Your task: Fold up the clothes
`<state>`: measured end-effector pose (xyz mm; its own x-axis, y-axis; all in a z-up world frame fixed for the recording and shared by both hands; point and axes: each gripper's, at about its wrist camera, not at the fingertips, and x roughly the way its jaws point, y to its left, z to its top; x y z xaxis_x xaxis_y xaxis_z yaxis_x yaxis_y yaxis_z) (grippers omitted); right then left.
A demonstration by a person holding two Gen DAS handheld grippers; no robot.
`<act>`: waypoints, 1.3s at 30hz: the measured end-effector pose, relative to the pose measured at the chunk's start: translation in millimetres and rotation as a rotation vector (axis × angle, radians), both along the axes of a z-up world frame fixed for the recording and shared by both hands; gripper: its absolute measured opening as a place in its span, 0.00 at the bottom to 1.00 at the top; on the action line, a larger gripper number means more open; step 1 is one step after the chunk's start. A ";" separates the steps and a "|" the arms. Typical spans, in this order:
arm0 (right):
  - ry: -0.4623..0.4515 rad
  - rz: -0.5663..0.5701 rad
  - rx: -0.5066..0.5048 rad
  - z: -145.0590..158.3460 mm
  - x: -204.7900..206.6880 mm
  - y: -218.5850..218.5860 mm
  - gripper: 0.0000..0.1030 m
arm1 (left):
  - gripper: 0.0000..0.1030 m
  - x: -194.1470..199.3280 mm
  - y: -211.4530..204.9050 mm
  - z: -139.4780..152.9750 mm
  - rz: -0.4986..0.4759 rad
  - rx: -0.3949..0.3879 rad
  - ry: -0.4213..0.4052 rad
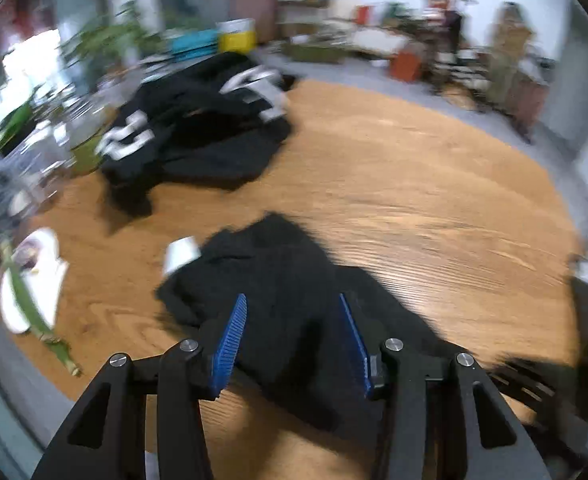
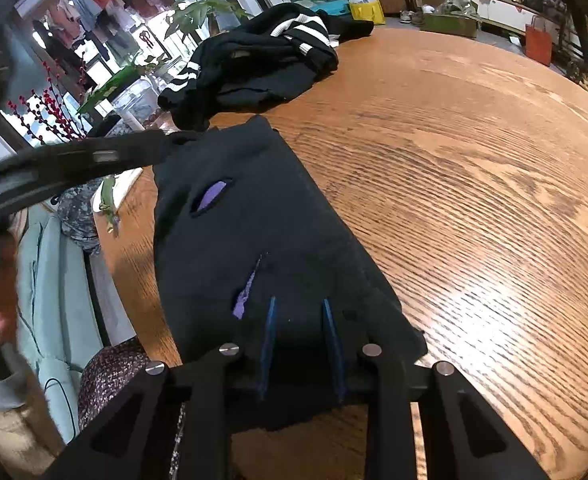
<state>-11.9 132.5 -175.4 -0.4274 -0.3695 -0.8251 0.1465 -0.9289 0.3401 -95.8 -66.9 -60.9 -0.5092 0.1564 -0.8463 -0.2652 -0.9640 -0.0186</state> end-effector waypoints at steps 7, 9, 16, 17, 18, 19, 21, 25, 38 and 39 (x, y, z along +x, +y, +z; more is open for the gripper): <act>0.007 0.021 0.033 5.2 12.4 -1.9 0.27 | 0.14 -31.1 -39.7 -42.9 0.140 0.007 -0.044; 0.009 0.039 0.034 16.3 8.1 -2.1 0.31 | 0.13 -30.7 -46.2 -42.3 0.154 0.002 -0.020; 0.175 0.069 -0.044 62.9 -32.7 -3.7 0.22 | 0.03 7.8 -54.8 0.6 0.093 0.199 0.125; 0.174 0.084 -0.060 60.1 -44.4 -10.9 0.17 | 0.02 17.0 -47.7 3.3 0.058 0.203 0.143; 0.166 0.099 -0.064 55.9 -54.8 -18.9 0.15 | 0.02 24.9 -40.3 4.5 0.027 0.197 0.156; 0.152 0.116 -0.055 49.5 -63.8 -28.4 0.11 | 0.02 28.0 -33.3 0.2 0.014 0.164 0.147; 0.115 0.138 -0.018 33.5 -81.4 -47.7 0.08 | 0.02 23.1 -25.4 -17.2 0.024 0.103 0.087; 0.036 0.118 0.039 2.5 -102.3 -60.4 0.03 | 0.01 -9.8 -36.6 -52.4 0.126 0.059 0.018; 0.027 0.168 0.053 9.9 -161.6 -78.3 0.10 | 0.01 -42.2 -39.4 -55.7 0.158 0.122 0.001; 0.006 0.166 0.075 1.4 -169.9 -82.7 0.10 | 0.01 -46.2 -40.9 -59.9 0.169 0.131 -0.006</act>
<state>-181.8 49.8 -174.0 -0.3705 -0.3735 -0.8504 0.3022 -0.9143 0.2699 -142.0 -107.9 -120.8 -0.5328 0.1779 -0.8273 -0.0994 -0.9840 -0.1475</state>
